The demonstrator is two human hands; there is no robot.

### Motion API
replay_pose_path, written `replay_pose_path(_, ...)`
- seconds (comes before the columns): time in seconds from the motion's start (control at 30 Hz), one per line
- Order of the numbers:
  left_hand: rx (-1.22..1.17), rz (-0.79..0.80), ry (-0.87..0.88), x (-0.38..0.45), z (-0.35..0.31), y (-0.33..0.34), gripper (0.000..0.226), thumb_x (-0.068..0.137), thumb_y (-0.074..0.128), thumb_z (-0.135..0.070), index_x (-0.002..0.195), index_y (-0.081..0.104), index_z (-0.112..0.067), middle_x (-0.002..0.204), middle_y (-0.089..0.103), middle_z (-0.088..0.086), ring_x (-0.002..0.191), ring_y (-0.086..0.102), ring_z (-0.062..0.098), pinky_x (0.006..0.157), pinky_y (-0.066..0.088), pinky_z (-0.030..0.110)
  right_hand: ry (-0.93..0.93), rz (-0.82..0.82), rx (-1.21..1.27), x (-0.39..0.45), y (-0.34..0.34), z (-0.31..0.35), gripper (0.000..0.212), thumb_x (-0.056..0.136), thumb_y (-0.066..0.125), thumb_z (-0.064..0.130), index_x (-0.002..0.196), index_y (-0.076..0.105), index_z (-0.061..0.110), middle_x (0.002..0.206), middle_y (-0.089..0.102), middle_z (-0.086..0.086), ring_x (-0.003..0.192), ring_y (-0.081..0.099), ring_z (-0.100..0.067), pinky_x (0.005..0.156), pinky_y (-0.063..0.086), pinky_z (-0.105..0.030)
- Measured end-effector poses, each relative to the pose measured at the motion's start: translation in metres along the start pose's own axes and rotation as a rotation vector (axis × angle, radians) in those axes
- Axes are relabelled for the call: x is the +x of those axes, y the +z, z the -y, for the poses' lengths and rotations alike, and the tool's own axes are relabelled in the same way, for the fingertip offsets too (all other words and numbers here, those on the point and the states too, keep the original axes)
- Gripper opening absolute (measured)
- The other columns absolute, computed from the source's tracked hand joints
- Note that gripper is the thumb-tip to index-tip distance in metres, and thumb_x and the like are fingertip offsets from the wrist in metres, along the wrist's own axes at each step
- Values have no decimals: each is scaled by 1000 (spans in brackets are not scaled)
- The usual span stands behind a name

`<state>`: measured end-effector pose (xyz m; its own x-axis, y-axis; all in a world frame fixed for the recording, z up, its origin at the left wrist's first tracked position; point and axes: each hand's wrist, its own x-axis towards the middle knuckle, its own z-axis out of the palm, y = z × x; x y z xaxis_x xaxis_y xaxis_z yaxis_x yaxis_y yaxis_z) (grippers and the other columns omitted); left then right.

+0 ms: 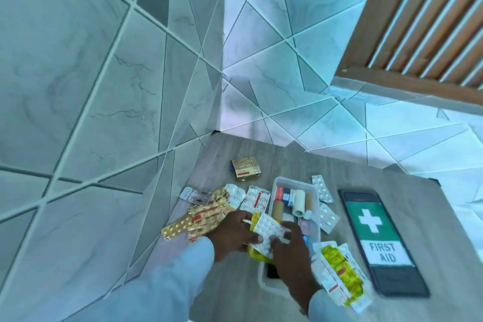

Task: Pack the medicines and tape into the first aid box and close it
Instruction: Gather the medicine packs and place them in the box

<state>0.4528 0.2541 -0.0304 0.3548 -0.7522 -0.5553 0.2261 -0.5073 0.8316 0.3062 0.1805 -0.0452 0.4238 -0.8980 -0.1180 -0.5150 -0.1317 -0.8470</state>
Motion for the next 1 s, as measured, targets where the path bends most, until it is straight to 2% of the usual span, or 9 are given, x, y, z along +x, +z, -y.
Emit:
replay_pose_path(0.07,81,0,4,7,0,35,49,72,80,-3,115,58,-12,93,71,4,75,68,14,57,57,27,40,-48,-37,4,-23,-20,34,80,64,6,103,53,29,93,66,-6,87,64,-27,74,52,-37)
replay_pose_path(0.2,288,-53,74,18,-3,82,66,66,83,-16,126,54,-15,115,66,1,102,65,18,91,55,35,20,-90,-113,18,-52,-43,35,80,62,7,108,53,25,100,65,-6,92,62,-28,85,51,-44)
replay_pose_path(0.33,515,-99,100,26,-13,91,55,86,66,-17,136,46,-7,134,55,12,114,56,21,96,47,29,9,60,-223,38,-61,-44,47,86,55,11,133,48,10,124,58,-10,116,53,-29,103,41,-42)
replay_pose_path(0.47,684,-87,87,29,-18,83,51,91,55,-19,140,43,-10,144,45,14,128,48,28,104,42,31,-12,218,-395,51,-58,-60,44,73,43,12,115,59,11,114,61,-12,111,56,-32,96,45,-37)
replay_pose_path(0.63,689,-38,115,33,-13,73,54,89,54,-15,141,43,-21,144,43,9,127,47,24,103,43,32,-46,201,-403,43,-73,-48,45,91,47,1,136,47,3,139,47,-15,131,41,-29,109,28,-30)
replay_pose_path(0.77,784,-26,177,38,-12,80,51,89,54,-9,138,48,-19,144,45,9,126,48,25,103,44,33,44,75,-291,45,-99,-65,41,88,55,2,129,53,7,133,53,-16,121,50,-29,106,35,-34)
replay_pose_path(0.83,937,12,205,39,-10,90,53,90,52,-8,142,44,-21,147,42,7,130,45,26,105,43,35,110,95,-374,45,-117,-82,44,85,61,7,128,53,8,128,56,-15,120,50,-31,104,36,-34)
replay_pose_path(0.93,1475,105,377,41,-2,109,50,86,62,-15,133,48,-16,139,49,9,131,43,32,104,39,44,228,144,-469,40,-137,-111,50,74,69,24,121,56,14,116,62,-12,113,56,-32,96,45,-38)
replay_pose_path(1.0,1762,136,480,47,9,122,70,81,69,-24,141,36,-9,145,40,15,141,28,36,110,27,54,251,185,-531,36,-143,-128,61,65,73,36,120,55,17,115,64,-9,110,58,-30,93,48,-38)
